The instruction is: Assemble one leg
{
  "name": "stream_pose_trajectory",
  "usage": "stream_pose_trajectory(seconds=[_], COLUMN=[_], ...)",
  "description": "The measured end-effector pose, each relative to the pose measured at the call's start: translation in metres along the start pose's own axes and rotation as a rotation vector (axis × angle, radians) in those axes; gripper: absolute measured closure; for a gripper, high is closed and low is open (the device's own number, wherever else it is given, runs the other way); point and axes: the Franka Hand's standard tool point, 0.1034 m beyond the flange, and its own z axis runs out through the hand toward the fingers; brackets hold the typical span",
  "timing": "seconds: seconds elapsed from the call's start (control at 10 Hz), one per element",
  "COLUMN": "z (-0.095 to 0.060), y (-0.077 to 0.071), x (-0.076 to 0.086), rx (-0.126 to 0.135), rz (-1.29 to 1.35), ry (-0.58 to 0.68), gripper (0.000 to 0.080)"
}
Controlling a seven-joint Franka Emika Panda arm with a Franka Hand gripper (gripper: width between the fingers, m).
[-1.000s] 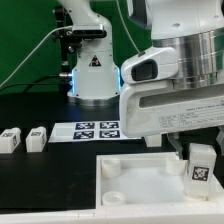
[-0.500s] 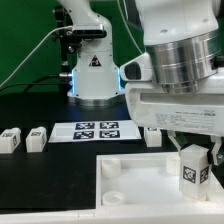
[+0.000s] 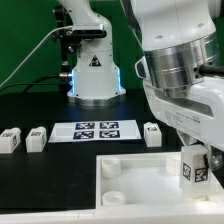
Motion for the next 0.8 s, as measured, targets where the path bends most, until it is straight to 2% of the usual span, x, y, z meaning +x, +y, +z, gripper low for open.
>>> stream_pose_trajectory(seconds=[0.1, 0.2, 0.3, 0.5, 0.8], z=[0.0002, -0.0001, -0.0024, -0.0031, -0.0029], y=[0.0003, 0.0017, 0.0018, 0.0014, 0.0021], x=[0.0001, 0.0016, 0.0069, 0.008, 0.01], rx=[0.0, 0.0, 0.002, -0.004, -0.009], rz=[-0.036, -0.225, -0.452, -0.761, -1.033], ry=[0.002, 0.003, 0.005, 0.011, 0.013], gripper=[0.04, 0.0227, 0.0166, 0.0154, 0.0151])
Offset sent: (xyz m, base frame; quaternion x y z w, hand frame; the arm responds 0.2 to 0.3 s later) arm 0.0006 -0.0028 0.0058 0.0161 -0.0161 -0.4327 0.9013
